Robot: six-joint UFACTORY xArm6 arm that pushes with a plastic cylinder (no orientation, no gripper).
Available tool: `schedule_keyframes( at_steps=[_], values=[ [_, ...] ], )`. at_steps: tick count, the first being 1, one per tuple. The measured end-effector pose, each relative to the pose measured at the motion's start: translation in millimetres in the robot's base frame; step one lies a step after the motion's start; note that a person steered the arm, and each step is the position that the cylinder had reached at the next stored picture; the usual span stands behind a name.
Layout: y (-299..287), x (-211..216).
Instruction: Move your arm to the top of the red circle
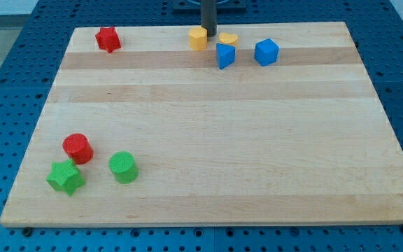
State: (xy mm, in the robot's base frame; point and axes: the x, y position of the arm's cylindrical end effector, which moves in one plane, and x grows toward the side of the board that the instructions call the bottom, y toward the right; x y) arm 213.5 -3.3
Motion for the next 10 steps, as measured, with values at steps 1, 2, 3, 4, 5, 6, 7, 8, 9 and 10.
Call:
schedule_keyframes(
  at_steps=[1, 2, 3, 4, 5, 6, 7, 8, 9, 10],
  values=[
    [0.0, -0.1],
    [0.0, -0.9],
    [0.0, -10.3],
    [-2.1, -19.7],
    [-35.0, -19.8],
    [-69.9, -19.2],
    [-91.2, -6.7],
    [-103.3, 18.9],
    [-113.9, 55.8],
    [-130.2, 104.5]
  ],
)
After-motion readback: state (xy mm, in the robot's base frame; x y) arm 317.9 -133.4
